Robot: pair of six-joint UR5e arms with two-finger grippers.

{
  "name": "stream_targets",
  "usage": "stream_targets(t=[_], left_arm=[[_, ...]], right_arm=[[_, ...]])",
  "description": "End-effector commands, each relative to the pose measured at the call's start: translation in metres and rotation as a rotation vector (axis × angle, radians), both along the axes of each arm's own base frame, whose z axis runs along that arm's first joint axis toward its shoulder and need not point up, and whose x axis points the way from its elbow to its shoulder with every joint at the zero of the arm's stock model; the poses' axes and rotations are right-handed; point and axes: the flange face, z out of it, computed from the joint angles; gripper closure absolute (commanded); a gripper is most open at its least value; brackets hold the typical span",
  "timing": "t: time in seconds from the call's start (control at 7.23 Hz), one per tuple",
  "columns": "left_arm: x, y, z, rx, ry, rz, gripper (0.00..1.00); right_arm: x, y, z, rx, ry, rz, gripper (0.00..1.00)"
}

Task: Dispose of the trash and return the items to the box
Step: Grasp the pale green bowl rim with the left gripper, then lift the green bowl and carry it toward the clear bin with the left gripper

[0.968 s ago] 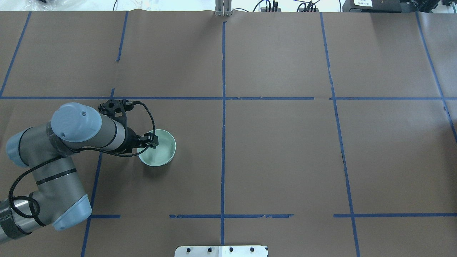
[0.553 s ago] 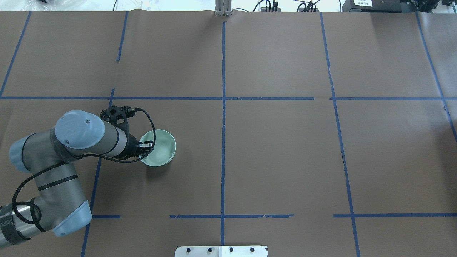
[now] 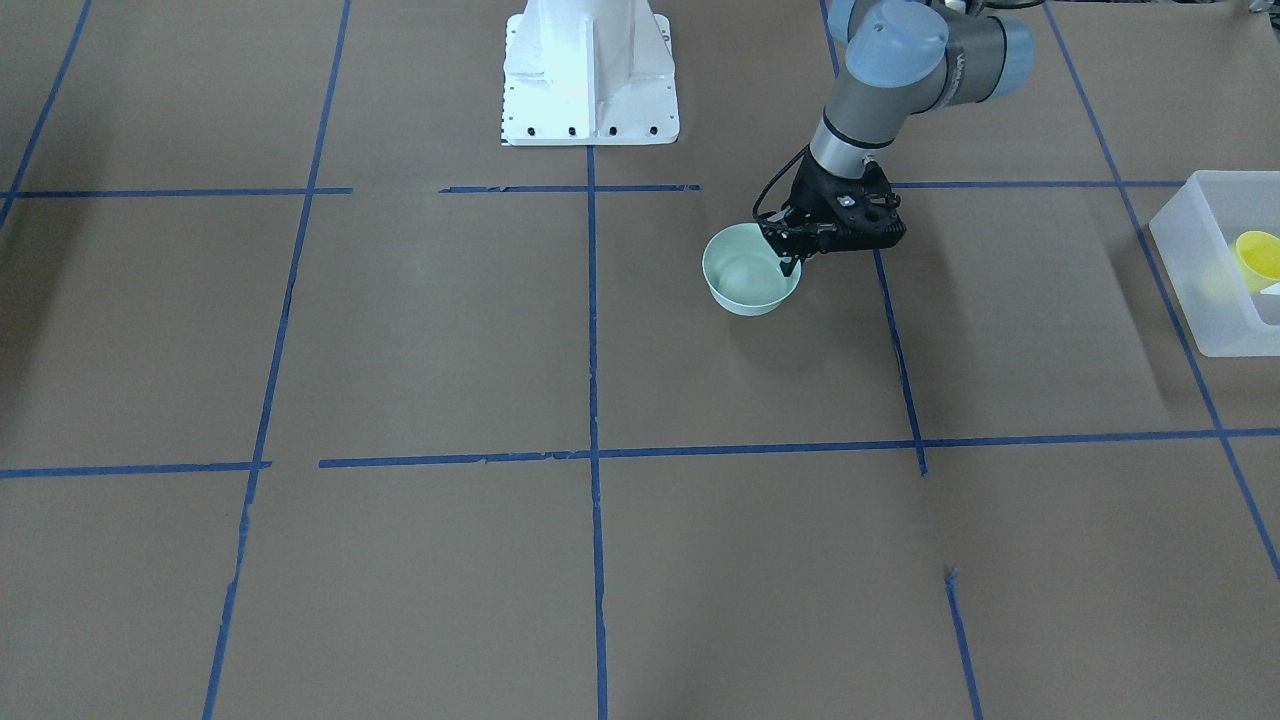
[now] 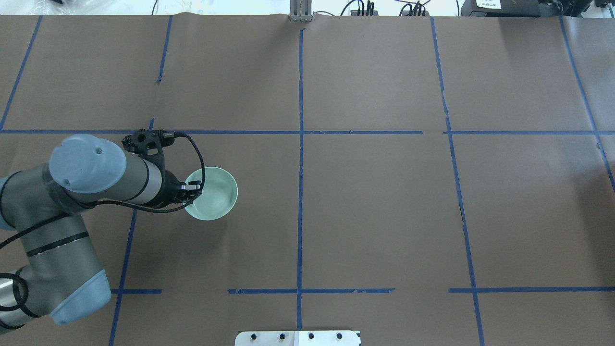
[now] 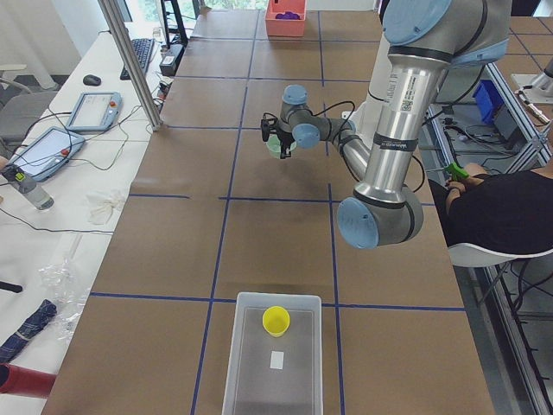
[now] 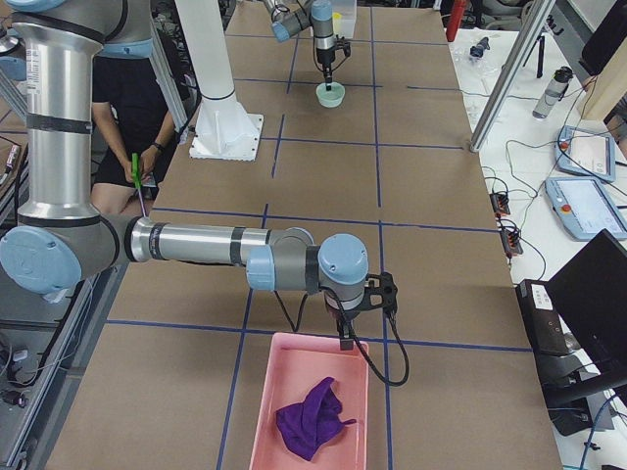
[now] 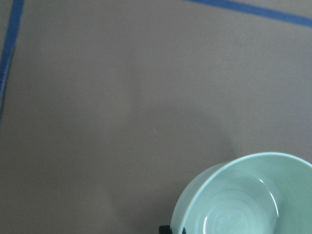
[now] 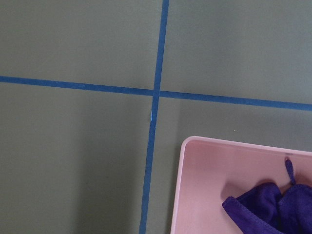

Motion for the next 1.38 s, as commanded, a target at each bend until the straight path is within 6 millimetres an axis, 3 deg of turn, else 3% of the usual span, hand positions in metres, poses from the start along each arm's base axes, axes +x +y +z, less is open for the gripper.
stream_targets(t=[0.0,0.14,0.28,0.55,0.97,1.24], left_arm=[[-0.065,-0.041,-0.012,0.008,0.009,-0.036,1.00],[-0.088,-0.056,-0.009,0.036,0.009,-0.020,1.00],[-0.116,-0.068,0.007,0.050,-0.010,-0.014,1.00],[-0.180,-0.090,0.033,0.108,-0.042,0.006,1.00],[-0.296,-0.104,0.117,0.198,-0.135,0.092,1.00],[-0.387,-0.120,0.197,0.254,-0.247,0.147,1.00]], right_arm=[[-0.016,-0.003,-0.002,-0.047,-0.002,0.017,0.00],[-0.016,-0.008,-0.016,-0.036,-0.009,0.032,0.00],[-0.019,-0.010,-0.035,-0.057,-0.018,0.076,0.00],[-0.026,-0.011,-0.040,-0.067,-0.020,0.081,0.00],[-0.026,-0.008,-0.037,-0.061,-0.018,0.073,0.00],[-0.025,-0.007,-0.035,-0.071,-0.016,0.079,0.00]])
